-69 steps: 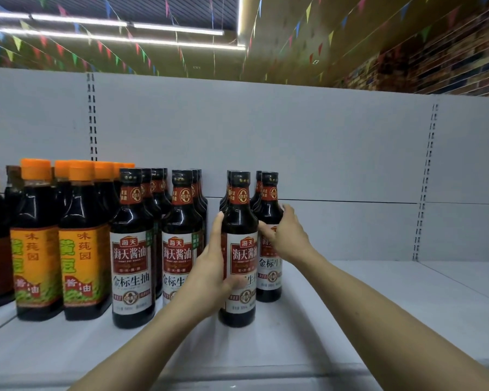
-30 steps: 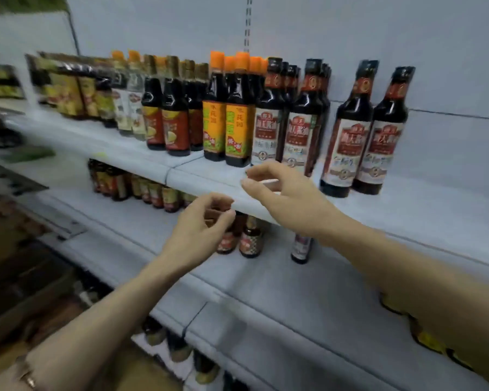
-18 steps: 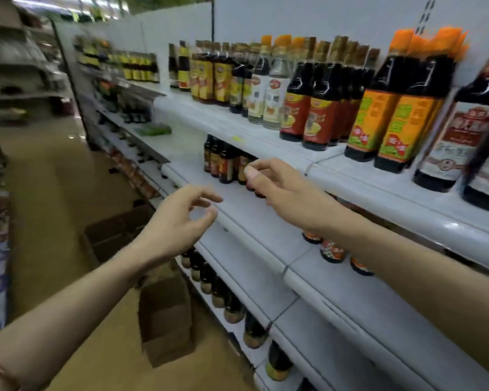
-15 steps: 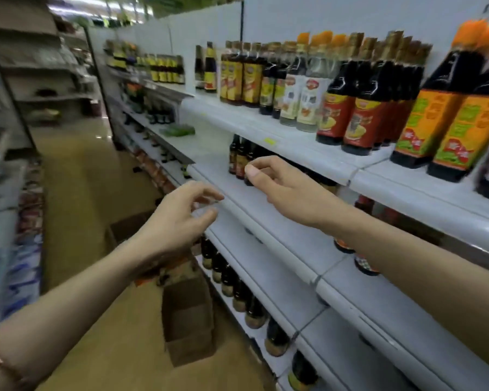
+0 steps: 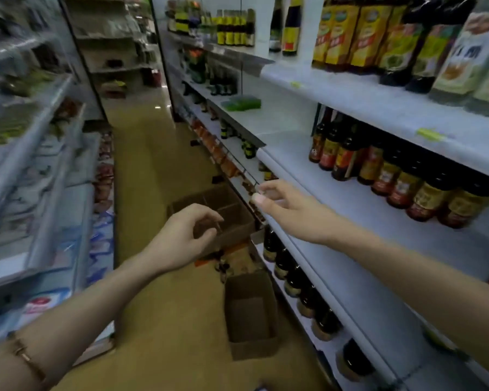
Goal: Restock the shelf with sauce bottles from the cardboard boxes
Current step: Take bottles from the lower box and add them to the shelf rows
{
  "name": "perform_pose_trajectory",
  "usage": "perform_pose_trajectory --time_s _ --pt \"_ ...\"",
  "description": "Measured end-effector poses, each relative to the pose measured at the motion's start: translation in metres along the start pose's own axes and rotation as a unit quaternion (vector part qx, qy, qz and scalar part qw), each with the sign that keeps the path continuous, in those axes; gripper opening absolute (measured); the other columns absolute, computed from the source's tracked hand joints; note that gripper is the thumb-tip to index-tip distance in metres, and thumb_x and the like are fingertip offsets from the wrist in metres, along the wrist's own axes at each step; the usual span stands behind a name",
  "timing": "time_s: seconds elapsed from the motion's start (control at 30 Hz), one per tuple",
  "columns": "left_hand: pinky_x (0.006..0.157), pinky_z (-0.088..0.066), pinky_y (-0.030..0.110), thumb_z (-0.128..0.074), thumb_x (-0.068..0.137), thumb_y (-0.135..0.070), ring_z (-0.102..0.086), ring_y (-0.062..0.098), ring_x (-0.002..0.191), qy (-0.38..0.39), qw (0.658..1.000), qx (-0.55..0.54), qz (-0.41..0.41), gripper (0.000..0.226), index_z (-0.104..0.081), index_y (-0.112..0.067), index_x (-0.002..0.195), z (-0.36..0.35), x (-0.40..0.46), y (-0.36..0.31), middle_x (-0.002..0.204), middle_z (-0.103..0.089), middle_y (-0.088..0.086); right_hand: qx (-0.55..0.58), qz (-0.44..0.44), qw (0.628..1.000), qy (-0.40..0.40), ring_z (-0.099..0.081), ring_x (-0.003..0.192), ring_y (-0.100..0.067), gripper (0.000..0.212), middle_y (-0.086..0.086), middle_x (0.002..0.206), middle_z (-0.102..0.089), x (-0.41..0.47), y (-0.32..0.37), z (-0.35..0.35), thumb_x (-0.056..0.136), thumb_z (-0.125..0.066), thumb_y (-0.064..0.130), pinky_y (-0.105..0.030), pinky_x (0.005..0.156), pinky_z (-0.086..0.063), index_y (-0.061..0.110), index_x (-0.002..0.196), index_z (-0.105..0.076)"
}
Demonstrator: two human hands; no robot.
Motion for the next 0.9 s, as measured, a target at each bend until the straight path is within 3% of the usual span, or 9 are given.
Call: perform_pose_trajectory --time_s 0.13,0.27,0.47,0.6,0.73,0.9 --pt "0.085 -0.047 0.015 -0.061 0.091 -0.015 -0.057 -0.005 0.101 -0.021 0.999 -0.028 0.029 0.025 -0.06 -0.035 0.105 0.009 0.053 0.055 0.105 -0.058 -0.02 0.039 -0.009 0.999 0.008 -0.049 0.124 -0.012 0.058 0.002 0.142 -0.048 0.083 -0.022 -0.012 0.096 -0.044 0.053 -0.023 0.09 -0.039 0.025 0.146 -0.035" --pt "0.081 -0.047 0.011 -0.06 0.092 -0.014 -0.057 -0.004 0.098 -0.029 0.996 -0.039 0.079 0.025 -0.059 -0.035 0.104 0.024 0.102 0.1 0.106 -0.06 -0.017 0.105 -0.018 0.994 0.004 -0.046 0.119 -0.006 0.054 0.012 0.13 -0.047 0.16 -0.027 -0.02 0.095 -0.046 0.052 -0.018 0.089 -0.038 0.028 0.142 -0.037" --pt "0.075 -0.046 0.008 -0.06 0.091 -0.01 -0.06 0.004 0.093 -0.055 0.991 -0.054 0.11 0.025 -0.057 -0.033 0.101 0.046 0.164 0.148 0.104 -0.061 -0.005 0.122 0.006 0.992 0.032 -0.049 0.122 -0.006 0.055 0.011 0.134 -0.052 0.263 -0.018 -0.03 0.092 -0.049 0.057 -0.025 0.094 -0.039 0.031 0.14 -0.041" --pt "0.078 -0.046 0.008 -0.06 0.092 -0.014 -0.059 0.0 0.094 -0.044 0.991 -0.064 0.112 0.019 -0.059 -0.027 0.105 0.049 0.205 0.179 0.103 -0.061 -0.01 0.116 0.004 0.992 0.041 -0.048 0.126 -0.008 0.056 0.01 0.137 -0.05 0.313 -0.024 -0.03 0.091 -0.05 0.058 -0.031 0.104 -0.041 0.031 0.139 -0.041" --pt "0.085 -0.049 0.018 -0.059 0.093 -0.021 -0.059 0.002 0.099 0.008 0.989 -0.094 0.112 0.016 -0.058 -0.032 0.105 0.034 0.251 0.22 0.106 -0.06 -0.011 0.094 -0.025 0.995 0.011 -0.048 0.127 -0.01 0.057 0.009 0.136 -0.051 0.354 -0.047 -0.033 0.091 -0.051 0.057 -0.037 0.107 -0.042 0.028 0.139 -0.043" --pt "0.071 -0.042 0.004 -0.058 0.095 -0.017 -0.057 0.0 0.088 0.129 0.984 -0.089 0.082 0.018 -0.059 -0.021 0.112 0.001 0.321 0.279 0.101 -0.058 -0.009 0.075 -0.093 0.993 -0.019 -0.048 0.123 -0.007 0.048 0.012 0.13 -0.055 0.399 -0.089 -0.058 0.092 -0.052 0.055 -0.03 0.102 -0.042 0.027 0.131 -0.055"
Point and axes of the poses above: each hand's wrist, its own x-axis towards the middle knuckle, its own z-axis out of the back of the hand, y = z × x, the point moved 2 cm from there along x, towards the middle knuckle
